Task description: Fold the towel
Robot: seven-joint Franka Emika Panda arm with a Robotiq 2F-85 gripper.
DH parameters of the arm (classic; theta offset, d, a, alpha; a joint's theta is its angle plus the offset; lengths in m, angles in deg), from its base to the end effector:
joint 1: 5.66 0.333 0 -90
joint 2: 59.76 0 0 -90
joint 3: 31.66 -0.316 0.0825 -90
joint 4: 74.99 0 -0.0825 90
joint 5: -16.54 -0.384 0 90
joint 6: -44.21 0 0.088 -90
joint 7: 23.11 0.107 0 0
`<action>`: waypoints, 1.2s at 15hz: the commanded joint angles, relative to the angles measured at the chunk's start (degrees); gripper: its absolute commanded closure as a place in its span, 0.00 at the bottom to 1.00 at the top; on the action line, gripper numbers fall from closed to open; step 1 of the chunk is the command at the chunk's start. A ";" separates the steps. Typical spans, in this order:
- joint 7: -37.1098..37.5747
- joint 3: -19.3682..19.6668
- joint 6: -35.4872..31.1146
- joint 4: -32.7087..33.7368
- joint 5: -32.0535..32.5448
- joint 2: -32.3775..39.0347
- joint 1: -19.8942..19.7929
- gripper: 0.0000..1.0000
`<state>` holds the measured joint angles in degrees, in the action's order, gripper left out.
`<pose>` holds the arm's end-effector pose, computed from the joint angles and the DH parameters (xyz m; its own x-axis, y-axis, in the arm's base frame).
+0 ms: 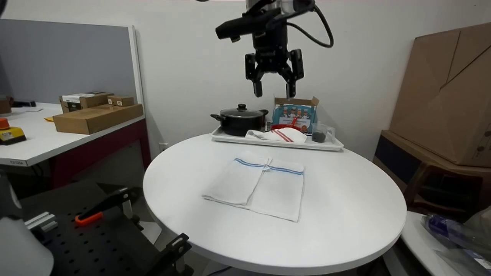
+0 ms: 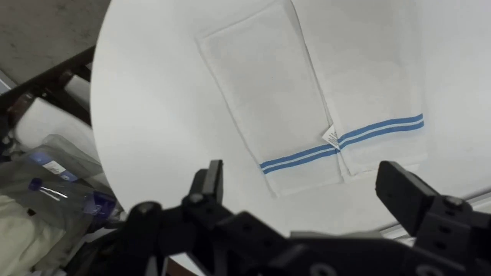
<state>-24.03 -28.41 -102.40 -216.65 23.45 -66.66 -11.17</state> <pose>0.4774 -0.0718 0.3580 0.9792 -0.0341 0.2002 -0.0514 -0.9953 0.0819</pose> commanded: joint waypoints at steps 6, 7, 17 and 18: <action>-17.90 2.95 0.39 2.22 -28.41 11.05 -0.74 0.00; -16.45 3.10 0.52 2.47 -28.43 12.20 -1.37 0.00; -5.59 4.56 0.16 6.67 -24.10 21.83 -5.01 0.00; -4.84 4.72 0.27 7.43 -23.70 22.89 -5.25 0.00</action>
<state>-32.46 -24.10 -103.35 -212.74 -2.43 -47.54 -15.91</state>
